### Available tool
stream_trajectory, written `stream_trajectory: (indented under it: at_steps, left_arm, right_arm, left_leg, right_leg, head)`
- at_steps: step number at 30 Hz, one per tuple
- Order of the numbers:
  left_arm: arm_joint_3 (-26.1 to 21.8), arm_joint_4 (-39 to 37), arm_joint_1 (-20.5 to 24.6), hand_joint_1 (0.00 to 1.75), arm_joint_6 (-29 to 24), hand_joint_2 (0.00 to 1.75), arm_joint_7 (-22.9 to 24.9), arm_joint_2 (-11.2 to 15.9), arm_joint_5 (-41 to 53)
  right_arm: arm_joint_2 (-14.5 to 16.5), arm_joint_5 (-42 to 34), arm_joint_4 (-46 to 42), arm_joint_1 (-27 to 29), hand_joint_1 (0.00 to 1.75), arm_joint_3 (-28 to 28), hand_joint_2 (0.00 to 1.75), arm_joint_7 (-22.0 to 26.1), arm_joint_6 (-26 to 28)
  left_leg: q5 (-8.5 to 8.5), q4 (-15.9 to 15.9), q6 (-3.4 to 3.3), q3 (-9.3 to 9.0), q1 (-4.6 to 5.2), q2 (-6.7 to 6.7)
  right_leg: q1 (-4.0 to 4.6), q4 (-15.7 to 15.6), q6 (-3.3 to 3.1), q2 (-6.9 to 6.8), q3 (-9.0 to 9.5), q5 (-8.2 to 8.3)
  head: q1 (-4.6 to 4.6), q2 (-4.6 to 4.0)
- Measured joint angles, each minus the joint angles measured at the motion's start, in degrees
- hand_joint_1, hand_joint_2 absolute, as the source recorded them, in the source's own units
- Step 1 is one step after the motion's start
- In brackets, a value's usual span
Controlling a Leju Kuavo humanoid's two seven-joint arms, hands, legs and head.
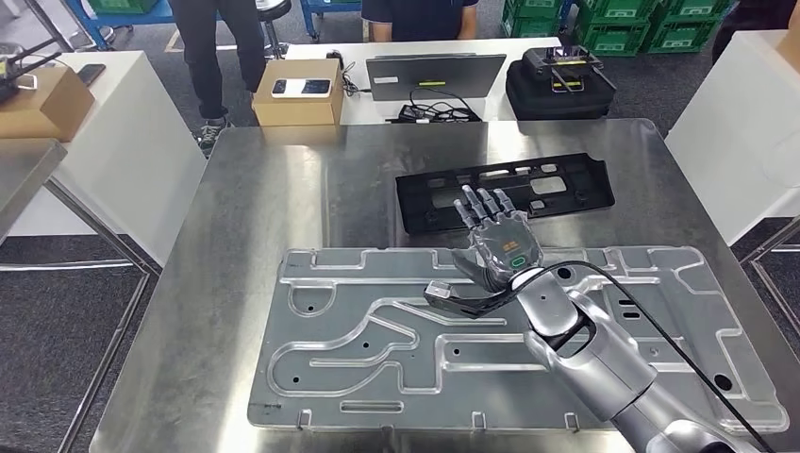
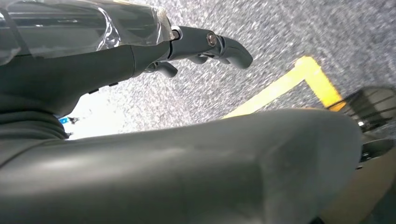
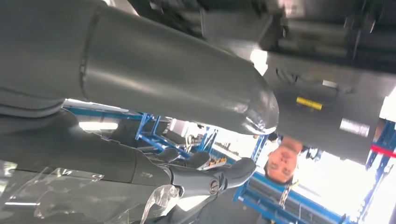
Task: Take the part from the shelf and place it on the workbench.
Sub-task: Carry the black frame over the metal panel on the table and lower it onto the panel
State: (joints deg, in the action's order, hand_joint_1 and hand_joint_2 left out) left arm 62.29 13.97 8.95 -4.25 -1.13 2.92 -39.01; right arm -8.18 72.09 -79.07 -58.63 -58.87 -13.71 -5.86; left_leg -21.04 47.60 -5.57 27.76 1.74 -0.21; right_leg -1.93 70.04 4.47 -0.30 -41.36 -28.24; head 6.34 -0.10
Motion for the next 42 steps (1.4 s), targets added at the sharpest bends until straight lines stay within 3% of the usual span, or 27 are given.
stream_trajectory:
  at_steps: [1, 3, 5, 6, 8, 9, 11, 13, 15, 17, 20, 21, 22, 24, 25, 28, 29, 30, 31, 32, 34, 36, 37, 39, 40, 41, 42]
  left_arm:
    - [0.0, 0.0, 0.0, 0.00, 0.0, 0.00, 0.0, 0.0, 0.0]
    - [0.0, 0.0, 0.0, 0.00, 0.1, 0.00, 0.0, 0.0, 0.0]
    - [0.0, 0.0, 0.0, 0.00, 0.1, 0.00, 0.0, 0.0, 0.0]
    - [0.0, 0.0, 0.0, 0.00, 0.0, 0.00, 0.1, 0.1, -0.1]
    - [0.0, 0.0, 0.0, 0.00, -0.3, 0.00, 0.1, 0.3, -0.2]
    - [0.0, -0.1, 0.0, 0.00, -0.4, 0.00, 0.0, 0.4, -0.3]
    - [0.0, -0.1, -0.1, 0.00, -0.6, 0.00, -0.1, 0.4, -0.4]
    - [-0.1, -0.1, -0.2, 0.00, -0.7, 0.00, -0.2, 0.4, -0.4]
    - [-0.1, -0.1, -0.2, 0.00, -0.7, 0.00, -0.2, 0.4, -0.4]
    - [-0.1, -0.1, -0.1, 0.00, -0.7, 0.00, -0.2, 0.3, -0.4]
    - [-0.1, -0.1, 0.3, 0.00, -0.7, 0.00, -0.3, 0.7, -0.3]
    - [-0.1, -0.1, 0.5, 0.00, -0.8, 0.00, -0.3, 0.9, -0.3]
    - [-0.1, -0.1, 0.6, 0.00, -0.9, 0.00, -0.3, 1.1, -0.3]
    - [-0.1, -0.2, 0.7, 0.00, -0.9, 0.00, -0.2, 1.2, -0.3]
    - [-0.1, -0.2, 0.7, 0.00, -0.9, 0.00, -0.2, 1.2, -0.3]
    - [-0.1, -0.2, 0.6, 0.00, -0.8, 0.00, -0.2, 1.1, -0.3]
    - [-0.1, -0.2, 0.6, 0.00, -0.8, 0.00, -0.2, 1.0, -0.3]
    - [-0.1, -0.2, 0.6, 0.00, -0.8, 0.00, -0.2, 0.9, -0.3]
    - [-0.1, -0.2, 0.6, 0.00, -0.8, 0.00, -0.2, 0.9, -0.3]
    - [-0.1, -0.2, 0.6, 0.00, -0.7, 0.00, -0.2, 0.8, -0.3]
    - [-0.1, -0.2, 0.6, 0.00, -0.7, 0.00, -0.2, 0.8, -0.3]
    - [-0.1, -0.2, 0.7, 0.00, -0.8, 0.00, -0.2, 0.8, -0.3]
    - [-0.1, -0.2, 0.7, 0.00, -0.8, 0.00, -0.2, 0.9, -0.3]
    - [-0.1, -0.2, 0.6, 0.00, -0.7, 0.00, -0.2, 0.9, -0.3]
    - [-0.1, -0.2, 0.5, 0.00, -0.7, 0.00, -0.3, 0.9, -0.3]
    - [-0.1, -0.2, 0.3, 0.00, -0.7, 0.00, -0.3, 0.9, -0.3]
    - [-0.1, -0.2, 0.2, 0.00, -0.7, 0.00, -0.3, 0.9, -0.3]
  right_arm:
    - [0.0, 0.0, 0.1, 0.1, 0.00, 0.0, 0.00, -0.1, -0.1]
    - [0.0, -0.1, 0.1, 0.1, 0.00, -0.1, 0.00, -0.2, -0.1]
    - [0.1, -0.1, 0.2, -0.2, 0.00, -0.1, 0.00, -0.2, -0.1]
    - [0.1, -0.1, 0.3, -0.4, 0.00, -0.1, 0.00, -0.3, -0.1]
    - [0.1, -0.1, 0.5, -0.4, 0.00, -0.1, 0.00, -0.3, -0.1]
    - [0.0, -0.1, 0.6, -0.3, 0.00, -0.1, 0.00, -0.4, -0.2]
    - [-0.1, -0.1, 0.8, 0.0, 0.00, -0.1, 0.00, -0.5, -0.2]
    - [-0.3, -0.2, 1.0, 0.3, 0.00, -0.2, 0.00, -0.6, -0.3]
    - [-0.4, -0.2, 1.2, 0.7, 0.00, -0.2, 0.00, -0.7, -0.3]
    - [-0.5, -0.2, 1.3, 0.7, 0.00, -0.2, 0.00, -0.7, -0.3]
    - [-0.4, -0.2, 1.3, 0.1, 0.00, -0.1, 0.00, -0.9, -0.3]
    - [-0.4, -0.2, 1.3, -0.2, 0.00, -0.1, 0.00, -0.9, -0.3]
    - [-0.5, -0.2, 1.3, -0.3, 0.00, -0.1, 0.00, -0.9, -0.3]
    - [-0.5, -0.2, 1.3, -0.2, 0.00, -0.1, 0.00, -1.0, -0.3]
    - [-0.6, -0.2, 1.3, -0.1, 0.00, -0.1, 0.00, -1.0, -0.3]
    - [-0.8, -0.2, 1.3, 0.1, 0.00, -0.1, 0.00, -1.0, -0.3]
    - [-0.8, -0.2, 1.3, 0.2, 0.00, -0.1, 0.00, -1.0, -0.3]
    - [-0.9, -0.2, 1.3, 0.3, 0.00, -0.1, 0.00, -1.0, -0.3]
    - [-0.9, -0.2, 1.3, 0.4, 0.00, -0.1, 0.00, -1.0, -0.3]
    - [-0.9, -0.2, 1.3, 0.4, 0.00, -0.1, 0.00, -1.0, -0.3]
    - [-1.0, -0.2, 1.3, 0.3, 0.00, -0.1, 0.00, -1.0, -0.3]
    - [-0.9, -0.2, 1.3, 0.1, 0.00, -0.1, 0.00, -1.0, -0.3]
    - [-0.8, -0.2, 1.3, 0.0, 0.00, 0.0, 0.00, -1.0, -0.3]
    - [-0.9, -0.2, 1.3, 0.1, 0.00, 0.0, 0.00, -1.0, -0.3]
    - [-0.9, -0.2, 1.4, 0.1, 0.00, 0.0, 0.00, -1.0, -0.3]
    - [-1.0, -0.2, 1.4, 0.2, 0.00, -0.1, 0.00, -1.0, -0.3]
    - [-1.0, -0.2, 1.4, 0.3, 0.00, -0.1, 0.00, -1.0, -0.3]
  left_leg:
    - [0.42, 0.3, 0.10, 0.86, 0.06, 0.01]
    - [1.02, 1.0, 0.45, 2.45, 0.11, 0.00]
    - [1.61, 1.9, 0.80, 3.65, 0.40, 0.00]
    - [2.11, 2.2, 0.95, 4.25, 0.58, -0.02]
    - [3.05, 2.4, 1.21, 5.50, 0.82, -0.11]
    - [2.34, 3.2, 1.48, 6.44, 0.83, -0.13]
    - [-1.94, 8.9, 2.43, 9.14, 0.44, -0.10]
    - [-7.13, 18.4, 3.28, 12.27, -0.15, -0.04]
    - [-8.37, 23.0, 3.15, 12.74, -0.30, -0.04]
    - [-6.01, 18.6, 1.97, 9.00, 0.09, -0.08]
    - [-3.05, 4.8, -1.22, -0.36, 2.20, -0.12]
    - [-2.82, 1.7, -1.94, -2.22, 2.82, -0.08]
    - [-2.58, 0.2, -2.23, -2.85, 3.16, 0.04]
    - [-1.34, -0.9, -2.42, -2.55, 2.75, 0.08]
    - [-0.51, -1.2, -2.53, -2.23, 2.49, 0.08]
    - [1.25, -1.0, -2.35, -0.19, 2.08, 0.05]
    - [1.70, -0.7, -2.16, 0.67, 2.04, 0.06]
    - [2.21, -0.4, -1.95, 1.56, 1.98, 0.09]
    - [2.75, -0.1, -1.76, 2.47, 1.91, 0.14]
    - [3.32, 0.1, -1.54, 3.34, 1.81, 0.20]
    - [4.42, 0.4, -0.99, 4.76, 1.69, 0.28]
    - [5.40, 0.6, -0.55, 5.48, 1.83, 0.31]
    - [6.10, 0.6, -0.43, 5.77, 1.90, 0.31]
    - [7.54, 0.4, -0.26, 6.44, 1.85, 0.25]
    - [7.23, 0.8, 0.07, 7.10, 1.77, 0.15]
    - [5.32, 2.5, 0.63, 8.04, 1.56, 0.06]
    - [2.24, 5.6, 1.35, 9.29, 1.18, 0.01]
  right_leg:
    - [0.04, -0.6, 0.02, 0.00, 1.38, 1.38]
    - [0.04, -6.2, 0.03, -0.01, 6.63, 3.61]
    - [0.04, -13.8, -0.15, 0.05, 12.18, 3.51]
    - [0.03, -16.2, -0.36, 0.08, 13.53, 3.25]
    - [-0.30, -17.8, -0.82, 0.11, 13.25, 3.32]
    - [-0.50, -17.9, -1.05, 0.17, 12.65, 3.51]
    - [-0.83, -18.2, -1.54, 0.25, 11.71, 3.93]
    - [-0.70, -18.2, -1.87, 0.19, 11.02, 4.52]
    - [-0.37, -18.2, -1.93, 0.07, 10.52, 5.15]
    - [0.16, -18.4, -2.09, 0.07, 10.11, 5.89]
    - [0.73, -19.3, -2.15, 0.10, 9.81, 7.32]
    - [0.85, -19.5, -2.07, 0.03, 9.59, 7.88]
    - [1.07, -19.6, -1.91, -0.06, 9.30, 8.41]
    - [1.24, -19.4, -1.61, -0.06, 8.49, 8.38]
    - [1.30, -18.2, -1.36, 0.04, 7.83, 6.96]
    - [1.10, -7.5, -0.46, 0.22, 4.33, -1.68]
    - [1.04, -3.4, -0.21, 0.22, 3.38, -3.49]
    - [1.02, -0.9, 0.01, 0.22, 3.17, -3.71]
    - [0.98, -0.2, 0.21, 0.21, 3.83, -2.65]
    - [0.92, -1.5, 0.37, 0.21, 5.51, -0.73]
    - [0.69, -8.7, 0.69, 0.23, 11.43, 2.00]
    - [0.58, -17.0, 0.49, 0.38, 17.09, 1.59]
    - [0.66, -19.4, 0.04, 0.45, 18.37, 1.11]
    - [0.79, -20.7, -1.26, 0.35, 17.97, 1.52]
    - [0.74, -20.6, -1.89, 0.24, 17.20, 2.16]
    - [0.61, -20.6, -2.50, 0.13, 16.33, 2.86]
    - [0.45, -20.6, -2.98, 0.06, 15.34, 3.66]
  head:
    - [0.00, 0.00]
    - [0.00, 0.01]
    - [0.03, 0.01]
    - [0.04, 0.01]
    - [0.02, -0.01]
    - [0.03, -0.01]
    - [0.04, -0.01]
    - [0.04, 0.00]
    - [0.04, 0.00]
    - [0.04, -0.01]
    - [0.05, -0.01]
    - [0.08, -0.01]
    - [0.09, 0.00]
    - [0.12, 0.00]
    - [0.11, 0.00]
    - [0.09, -0.01]
    - [0.09, -0.01]
    - [0.09, -0.01]
    - [0.09, -0.01]
    - [0.09, -0.01]
    - [0.08, -0.01]
    - [0.09, -0.01]
    - [0.09, 0.00]
    - [0.06, 0.00]
    - [0.08, 0.00]
    - [0.09, -0.01]
    - [0.10, -0.01]
